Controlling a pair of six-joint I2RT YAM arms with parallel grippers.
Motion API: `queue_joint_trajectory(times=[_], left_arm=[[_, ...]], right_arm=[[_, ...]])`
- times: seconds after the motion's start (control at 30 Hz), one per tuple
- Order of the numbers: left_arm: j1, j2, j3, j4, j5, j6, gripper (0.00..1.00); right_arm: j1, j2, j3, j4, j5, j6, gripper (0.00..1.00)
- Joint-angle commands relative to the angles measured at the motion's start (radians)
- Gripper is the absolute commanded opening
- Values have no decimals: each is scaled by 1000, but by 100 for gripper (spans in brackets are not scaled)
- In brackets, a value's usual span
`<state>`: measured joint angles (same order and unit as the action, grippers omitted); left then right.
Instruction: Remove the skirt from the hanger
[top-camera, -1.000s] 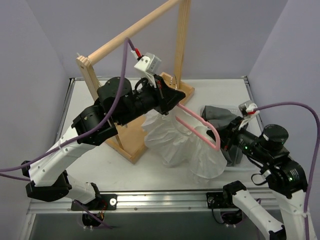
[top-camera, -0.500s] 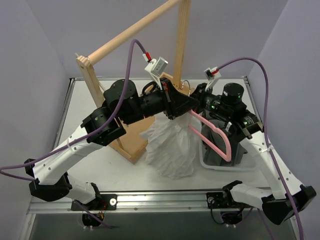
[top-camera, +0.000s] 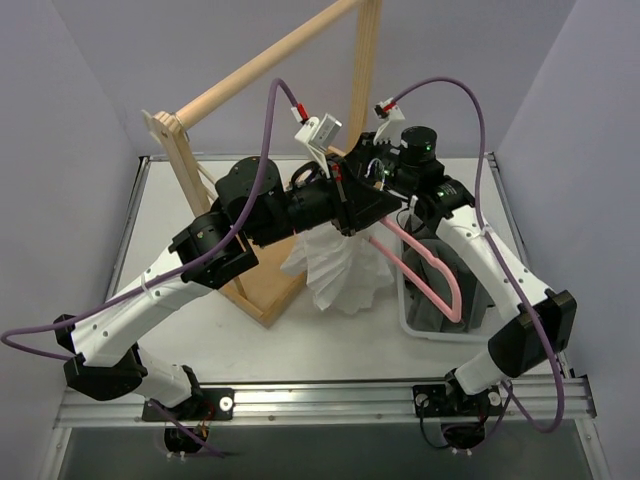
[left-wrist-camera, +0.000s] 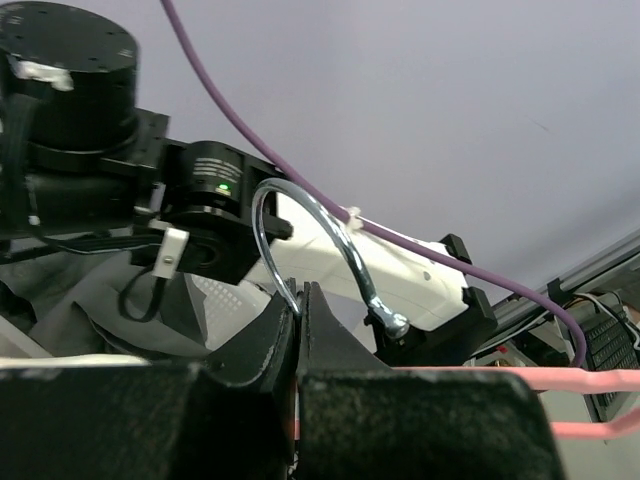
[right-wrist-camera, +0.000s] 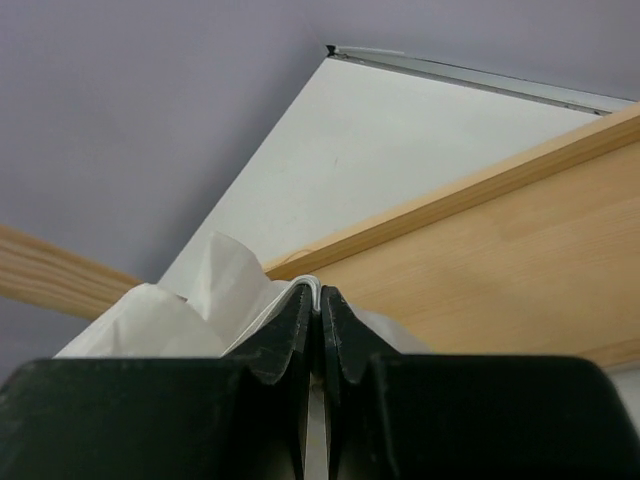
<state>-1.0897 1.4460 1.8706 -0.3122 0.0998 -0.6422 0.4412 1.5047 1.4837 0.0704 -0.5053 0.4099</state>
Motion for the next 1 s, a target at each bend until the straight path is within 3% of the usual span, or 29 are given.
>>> queue_joint_trajectory(times=[0.0, 0.27, 0.47, 0.73, 0.97], left_arm=[[-29, -39, 65, 91, 95, -70, 2], [-38, -55, 84, 88, 134, -88, 2], [-38, -114, 48, 116, 138, -111, 2], [-50, -90, 142, 95, 164, -122, 2], [-50, -53, 237, 65, 164, -100, 2]], right_arm=[[-12, 67, 84, 63, 128, -40, 0], [-36, 115, 164, 8, 171, -98, 0], [-140, 118, 283, -66, 159, -135, 0], [-194, 187, 326, -60, 88, -111, 0], [-194, 190, 325, -125, 180, -181, 0]])
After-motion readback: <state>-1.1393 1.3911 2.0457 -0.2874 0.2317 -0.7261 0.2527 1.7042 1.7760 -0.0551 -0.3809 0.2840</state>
